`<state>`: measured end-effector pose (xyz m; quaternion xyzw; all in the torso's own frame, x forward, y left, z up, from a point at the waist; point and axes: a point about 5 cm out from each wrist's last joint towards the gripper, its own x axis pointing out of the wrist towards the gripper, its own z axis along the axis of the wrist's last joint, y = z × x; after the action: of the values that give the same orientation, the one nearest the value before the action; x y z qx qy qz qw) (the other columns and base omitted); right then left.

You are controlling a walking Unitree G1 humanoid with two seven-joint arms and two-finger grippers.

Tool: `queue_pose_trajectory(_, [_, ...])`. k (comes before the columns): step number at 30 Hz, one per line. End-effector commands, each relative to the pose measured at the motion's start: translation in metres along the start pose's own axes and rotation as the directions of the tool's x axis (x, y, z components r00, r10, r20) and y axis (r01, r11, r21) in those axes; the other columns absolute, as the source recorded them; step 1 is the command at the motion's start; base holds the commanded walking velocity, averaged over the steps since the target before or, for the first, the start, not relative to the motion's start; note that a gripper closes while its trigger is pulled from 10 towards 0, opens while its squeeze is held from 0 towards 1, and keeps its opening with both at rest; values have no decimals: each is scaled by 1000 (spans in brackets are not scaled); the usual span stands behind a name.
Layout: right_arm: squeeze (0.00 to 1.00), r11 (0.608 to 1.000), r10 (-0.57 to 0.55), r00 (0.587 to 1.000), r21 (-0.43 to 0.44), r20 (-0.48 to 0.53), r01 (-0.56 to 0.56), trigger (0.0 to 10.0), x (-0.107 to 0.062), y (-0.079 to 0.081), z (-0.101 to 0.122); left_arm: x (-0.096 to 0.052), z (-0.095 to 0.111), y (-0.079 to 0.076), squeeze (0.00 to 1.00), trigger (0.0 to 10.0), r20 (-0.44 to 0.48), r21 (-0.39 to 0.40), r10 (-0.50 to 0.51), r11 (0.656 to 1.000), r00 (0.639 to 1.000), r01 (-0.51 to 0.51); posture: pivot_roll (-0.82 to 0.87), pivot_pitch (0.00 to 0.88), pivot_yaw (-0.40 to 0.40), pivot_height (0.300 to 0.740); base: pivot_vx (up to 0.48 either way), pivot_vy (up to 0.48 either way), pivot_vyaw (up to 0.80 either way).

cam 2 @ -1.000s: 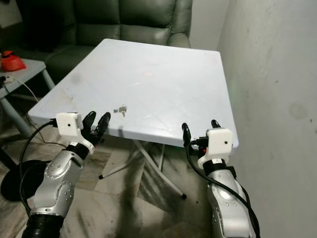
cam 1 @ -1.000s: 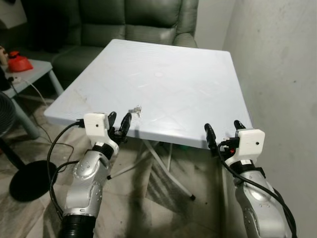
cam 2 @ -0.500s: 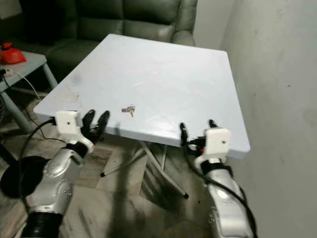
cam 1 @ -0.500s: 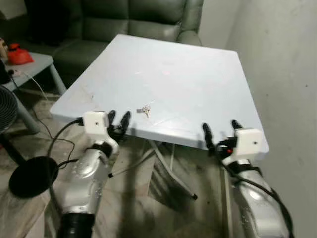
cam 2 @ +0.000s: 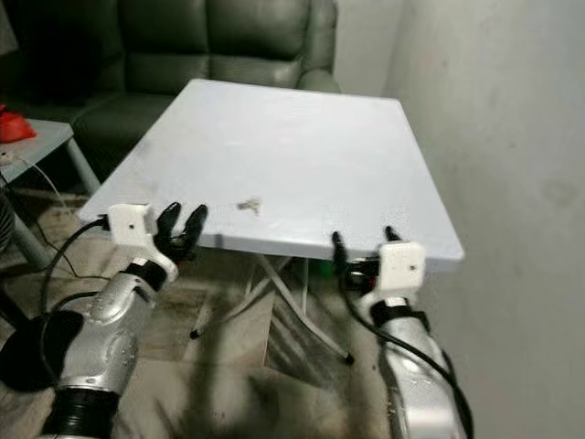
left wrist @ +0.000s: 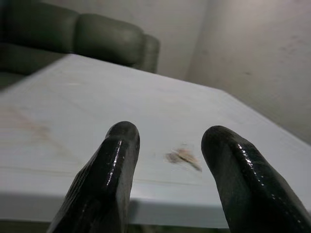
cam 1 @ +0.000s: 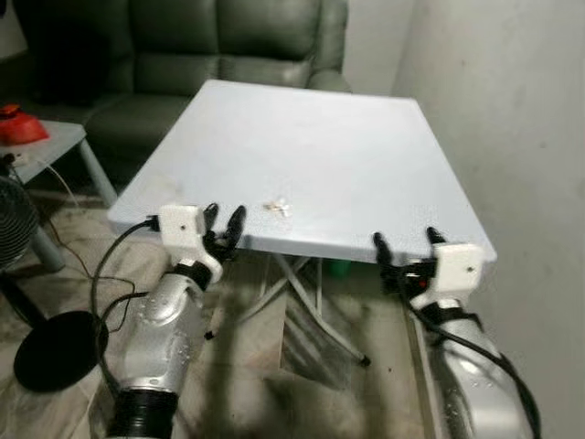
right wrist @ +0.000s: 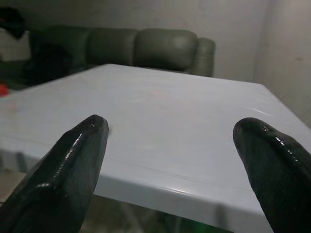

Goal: Hang keys on a hook

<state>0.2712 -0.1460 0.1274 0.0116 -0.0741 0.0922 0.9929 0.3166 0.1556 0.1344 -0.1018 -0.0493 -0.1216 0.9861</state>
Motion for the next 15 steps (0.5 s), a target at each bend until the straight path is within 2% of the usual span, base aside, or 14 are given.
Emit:
queue_pose_trajectory(1, [0,999,-26,1000,-19,3,26,10000,-1,-10,2,4,0,-9,0,10000,-1,-13,-24,1000,1000,24,-151,14,-36,724,0,334,0])
queue_pose_trajectory(15, [0,1000,-13,1000,-24,-8,13,10000,-4,-10,-1,5,-2,-11,0,10000,-7,-11,-35,999,999,35,-153,2,-38,724,0,379,0])
